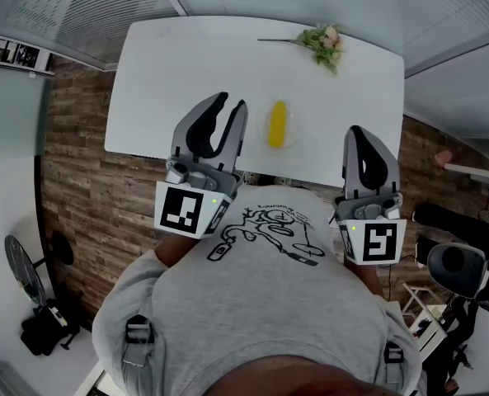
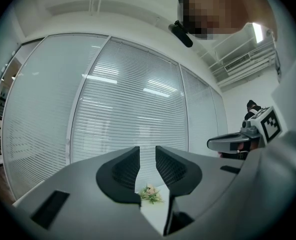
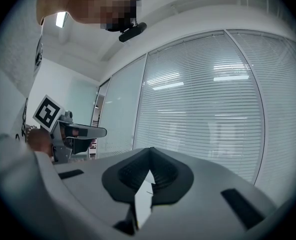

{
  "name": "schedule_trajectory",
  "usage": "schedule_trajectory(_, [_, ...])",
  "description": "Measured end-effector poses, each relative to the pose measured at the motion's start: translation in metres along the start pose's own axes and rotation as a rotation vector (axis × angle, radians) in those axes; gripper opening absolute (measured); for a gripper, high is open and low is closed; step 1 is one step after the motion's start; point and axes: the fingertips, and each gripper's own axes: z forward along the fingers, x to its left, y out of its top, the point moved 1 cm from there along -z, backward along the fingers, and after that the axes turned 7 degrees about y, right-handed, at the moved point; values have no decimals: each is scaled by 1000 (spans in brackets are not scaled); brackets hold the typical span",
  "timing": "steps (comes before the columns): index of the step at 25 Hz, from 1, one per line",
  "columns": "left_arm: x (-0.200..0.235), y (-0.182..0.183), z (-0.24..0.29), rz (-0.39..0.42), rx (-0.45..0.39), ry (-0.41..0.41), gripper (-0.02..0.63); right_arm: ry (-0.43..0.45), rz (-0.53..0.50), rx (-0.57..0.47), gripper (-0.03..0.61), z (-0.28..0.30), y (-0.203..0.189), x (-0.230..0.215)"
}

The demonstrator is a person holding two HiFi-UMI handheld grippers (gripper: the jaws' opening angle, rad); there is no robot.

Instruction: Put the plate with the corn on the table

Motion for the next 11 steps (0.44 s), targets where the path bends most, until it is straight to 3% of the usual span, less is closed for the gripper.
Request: schedule_trajectory(11, [-3,0,2,-12,2,-9,110,-1,-1,3,5,1,1,-2])
